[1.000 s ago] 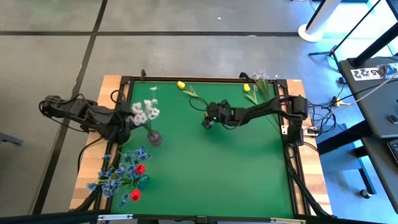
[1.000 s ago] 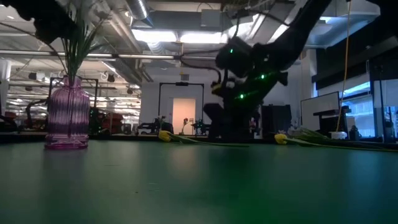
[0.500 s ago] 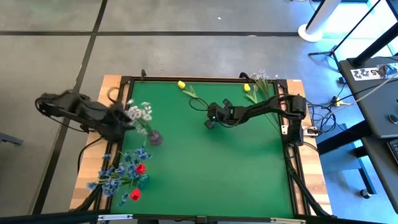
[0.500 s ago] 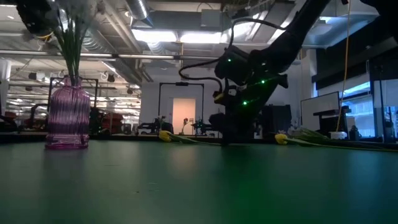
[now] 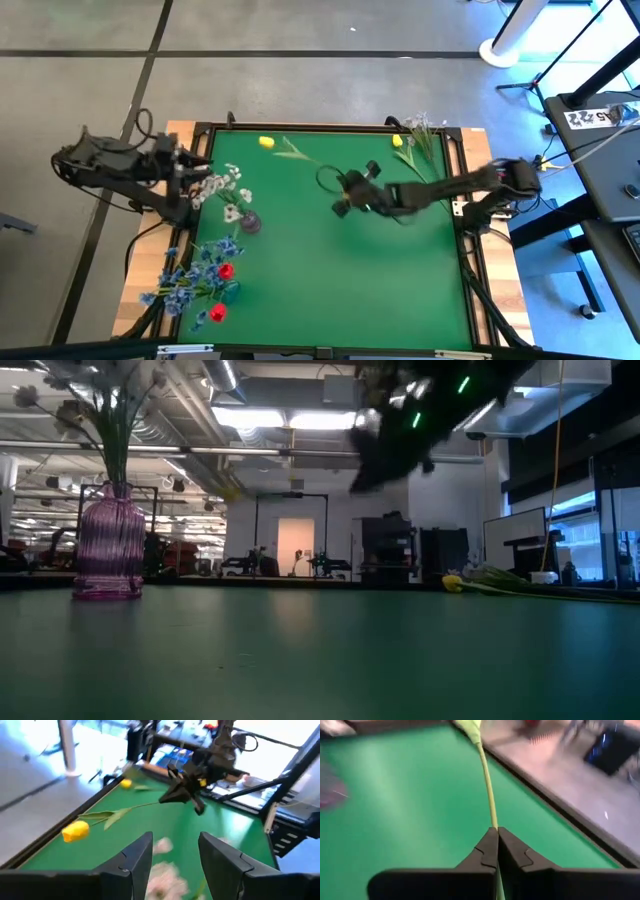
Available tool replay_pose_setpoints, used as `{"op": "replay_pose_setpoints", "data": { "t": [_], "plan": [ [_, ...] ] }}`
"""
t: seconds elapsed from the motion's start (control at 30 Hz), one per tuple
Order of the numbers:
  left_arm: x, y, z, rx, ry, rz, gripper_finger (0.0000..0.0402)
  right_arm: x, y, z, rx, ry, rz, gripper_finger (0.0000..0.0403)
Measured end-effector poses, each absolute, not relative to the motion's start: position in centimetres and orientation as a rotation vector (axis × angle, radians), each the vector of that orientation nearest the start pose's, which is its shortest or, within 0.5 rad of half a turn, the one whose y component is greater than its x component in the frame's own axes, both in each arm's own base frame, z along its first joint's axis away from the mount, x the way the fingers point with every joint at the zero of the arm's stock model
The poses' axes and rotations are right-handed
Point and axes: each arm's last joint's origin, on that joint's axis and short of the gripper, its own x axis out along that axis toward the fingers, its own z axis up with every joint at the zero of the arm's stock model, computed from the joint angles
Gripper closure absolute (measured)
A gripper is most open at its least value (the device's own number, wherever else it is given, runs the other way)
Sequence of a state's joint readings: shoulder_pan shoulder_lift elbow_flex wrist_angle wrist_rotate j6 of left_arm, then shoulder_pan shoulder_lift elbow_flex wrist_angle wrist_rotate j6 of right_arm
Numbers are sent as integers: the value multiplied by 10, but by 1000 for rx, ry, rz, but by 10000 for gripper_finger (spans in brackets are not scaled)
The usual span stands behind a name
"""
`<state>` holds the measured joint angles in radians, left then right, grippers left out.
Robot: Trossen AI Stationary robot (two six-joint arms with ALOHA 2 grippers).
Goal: Sort flowers into vase by color
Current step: Put the left yellow tulip into the pink vase
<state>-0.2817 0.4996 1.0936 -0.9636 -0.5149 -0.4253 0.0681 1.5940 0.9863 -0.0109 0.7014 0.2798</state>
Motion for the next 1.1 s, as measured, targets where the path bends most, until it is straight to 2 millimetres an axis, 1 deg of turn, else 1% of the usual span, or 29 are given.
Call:
{"op": "replay_pose_setpoints", "data": {
  "t": [0.07,0.23,0.3,0.4,0.53,0.6,0.73,0.87,0.97,1.1],
  "plan": [
    [60,-4,381,-246,239,241,246,330,32,237,6,415,-675,399],
    [89,-17,378,-166,65,48,246,316,93,253,-32,247,-703,400],
    [99,-23,373,-129,0,-24,246,312,112,257,-26,181,-705,401],
    [113,-32,360,-72,-51,-130,246,307,136,265,-37,103,-689,401],
    [124,-44,342,-5,-103,-269,246,299,158,277,-73,44,-619,401],
    [128,-49,332,25,-139,-302,246,297,165,282,-80,20,-531,401],
    [139,-57,307,32,-213,-323,246,300,177,290,-85,-87,-269,401],
    [151,-62,283,43,-256,-293,246,311,180,286,-141,-190,-75,402],
    [164,-66,274,40,-292,-264,246,324,173,276,-149,-230,-55,402],
    [182,-77,261,48,-277,-309,246,344,155,259,-124,-252,-96,402]
  ]
}}
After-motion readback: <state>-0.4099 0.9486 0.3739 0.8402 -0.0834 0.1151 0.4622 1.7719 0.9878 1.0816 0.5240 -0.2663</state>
